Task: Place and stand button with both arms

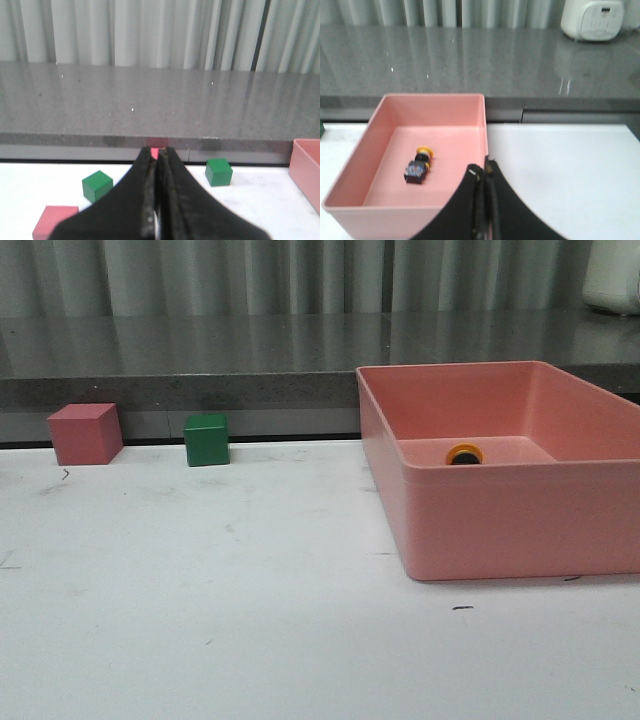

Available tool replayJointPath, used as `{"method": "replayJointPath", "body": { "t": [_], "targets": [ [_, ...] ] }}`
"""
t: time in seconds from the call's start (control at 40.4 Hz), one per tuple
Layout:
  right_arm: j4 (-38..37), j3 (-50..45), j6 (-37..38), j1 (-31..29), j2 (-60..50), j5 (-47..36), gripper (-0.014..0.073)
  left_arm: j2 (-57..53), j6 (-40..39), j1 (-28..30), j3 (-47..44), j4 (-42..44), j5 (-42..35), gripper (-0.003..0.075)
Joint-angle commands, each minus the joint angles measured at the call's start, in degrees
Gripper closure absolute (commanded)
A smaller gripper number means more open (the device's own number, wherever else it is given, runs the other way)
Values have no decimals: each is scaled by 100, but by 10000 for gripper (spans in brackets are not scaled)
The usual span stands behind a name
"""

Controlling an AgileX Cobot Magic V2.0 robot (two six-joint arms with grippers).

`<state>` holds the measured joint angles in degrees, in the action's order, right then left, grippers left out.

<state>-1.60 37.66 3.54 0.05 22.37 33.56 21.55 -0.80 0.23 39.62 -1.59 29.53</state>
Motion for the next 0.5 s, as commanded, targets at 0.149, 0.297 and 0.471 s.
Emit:
{"method": "replayJointPath", "body": {
  "t": [0.149, 0.297, 0.471],
  "targets": [
    [-42, 198, -78, -20, 525, 52, 663, 582, 0, -33, 196, -56, -386, 740],
    [-42, 198, -78, -20, 562, 44, 663, 798, 0, -33, 196, -56, -386, 741],
    [-36, 198, -78, -14, 562, 44, 663, 913, 0, -33, 196, -56, -386, 741]
  ]
}}
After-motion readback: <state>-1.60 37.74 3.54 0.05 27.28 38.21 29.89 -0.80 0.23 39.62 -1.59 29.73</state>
